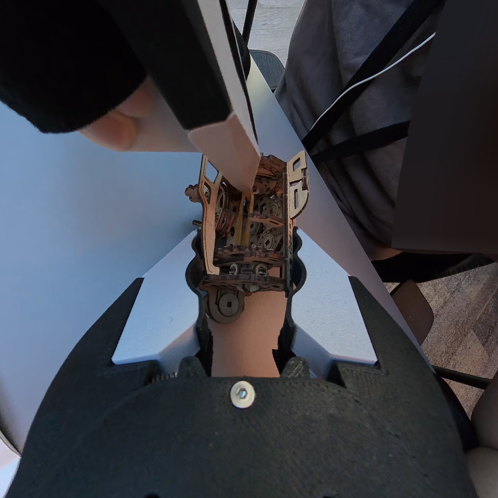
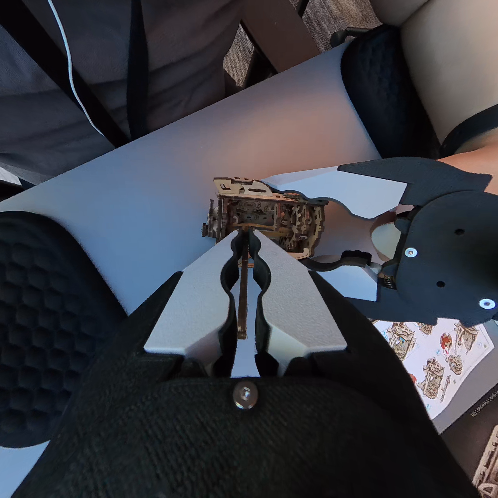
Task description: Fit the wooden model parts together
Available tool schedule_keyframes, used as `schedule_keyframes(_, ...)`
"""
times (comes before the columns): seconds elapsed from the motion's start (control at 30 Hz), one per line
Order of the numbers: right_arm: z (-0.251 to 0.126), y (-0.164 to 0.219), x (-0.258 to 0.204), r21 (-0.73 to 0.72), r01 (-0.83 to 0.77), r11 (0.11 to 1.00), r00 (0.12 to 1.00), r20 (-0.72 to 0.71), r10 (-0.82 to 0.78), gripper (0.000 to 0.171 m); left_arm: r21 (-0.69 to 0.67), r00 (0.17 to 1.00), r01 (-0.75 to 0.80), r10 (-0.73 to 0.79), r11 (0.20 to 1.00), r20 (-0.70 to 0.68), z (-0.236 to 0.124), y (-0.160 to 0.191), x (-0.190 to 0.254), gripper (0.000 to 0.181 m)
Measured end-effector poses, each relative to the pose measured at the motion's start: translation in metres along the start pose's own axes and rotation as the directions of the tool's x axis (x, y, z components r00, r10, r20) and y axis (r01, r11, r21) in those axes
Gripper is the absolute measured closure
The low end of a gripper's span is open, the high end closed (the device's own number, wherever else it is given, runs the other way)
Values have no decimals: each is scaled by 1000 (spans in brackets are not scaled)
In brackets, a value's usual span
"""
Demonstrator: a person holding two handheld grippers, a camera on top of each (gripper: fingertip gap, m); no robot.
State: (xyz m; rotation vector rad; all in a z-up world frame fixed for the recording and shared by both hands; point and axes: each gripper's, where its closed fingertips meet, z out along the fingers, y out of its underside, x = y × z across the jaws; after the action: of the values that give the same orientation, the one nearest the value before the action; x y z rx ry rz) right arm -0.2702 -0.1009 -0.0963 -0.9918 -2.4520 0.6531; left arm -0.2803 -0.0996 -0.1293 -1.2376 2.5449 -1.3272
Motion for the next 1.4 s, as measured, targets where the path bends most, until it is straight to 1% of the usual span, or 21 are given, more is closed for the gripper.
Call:
schedule_keyframes(0.2,3,2,6,13,-10,1000,1000,-19,10,170,6,1000,4,-4,1000,-4,0,0,0,117)
schedule_keyframes(0.5,-2,5,13,14,5,1000,995,-96,-3,169,11,1000,14,-14,1000,3,0,0,0,117)
schedule_keyframes(0.63,-13,1,20,38,3,999,986,-168,4,169,21,998,37,-38,999,43,-1,0,-1,117)
schedule_keyframes(0.73,-31,2,28,103,-45,994,957,-282,72,170,39,990,94,-97,995,105,-5,3,-4,117)
schedule_keyframes(0.83,-51,20,39,237,-185,954,875,-403,269,170,81,963,177,-190,981,189,-11,7,-7,118)
schedule_keyframes(0.87,-56,29,40,295,-240,925,836,-423,351,171,102,949,207,-225,973,221,-14,9,-8,117)
schedule_keyframes(0.93,-60,52,36,372,-389,843,747,-407,525,171,150,905,273,-306,950,295,-18,12,-10,117)
schedule_keyframes(1.0,-62,82,31,399,-533,746,617,-421,665,171,215,833,357,-414,909,368,-24,15,-14,117)
schedule_keyframes(1.03,-64,93,29,414,-565,714,561,-442,700,171,256,787,396,-470,882,399,-26,16,-17,117)
schedule_keyframes(1.07,-65,107,26,412,-596,689,505,-475,721,170,303,739,431,-525,850,422,-29,17,-19,117)
schedule_keyframes(1.1,-65,123,22,379,-630,677,454,-527,718,171,356,690,461,-580,813,433,-30,17,-21,118)
schedule_keyframes(1.13,-64,138,19,333,-650,683,422,-589,689,170,410,644,481,-630,775,434,-31,16,-23,117)
schedule_keyframes(1.2,-62,161,11,244,-686,686,390,-672,629,170,511,557,504,-714,696,424,-33,16,-25,118)
schedule_keyframes(1.23,-60,166,9,230,-696,680,383,-681,624,170,548,519,506,-743,666,424,-35,17,-26,118)
schedule_keyframes(1.33,-54,172,9,272,-711,649,342,-672,657,169,619,439,492,-788,612,431,-40,21,-26,118)
schedule_keyframes(1.37,-53,175,8,279,-715,641,328,-676,660,168,634,418,484,-796,603,438,-41,22,-25,118)
schedule_keyframes(1.4,-52,180,7,280,-726,628,307,-686,660,162,645,403,477,-801,597,444,-41,23,-25,118)
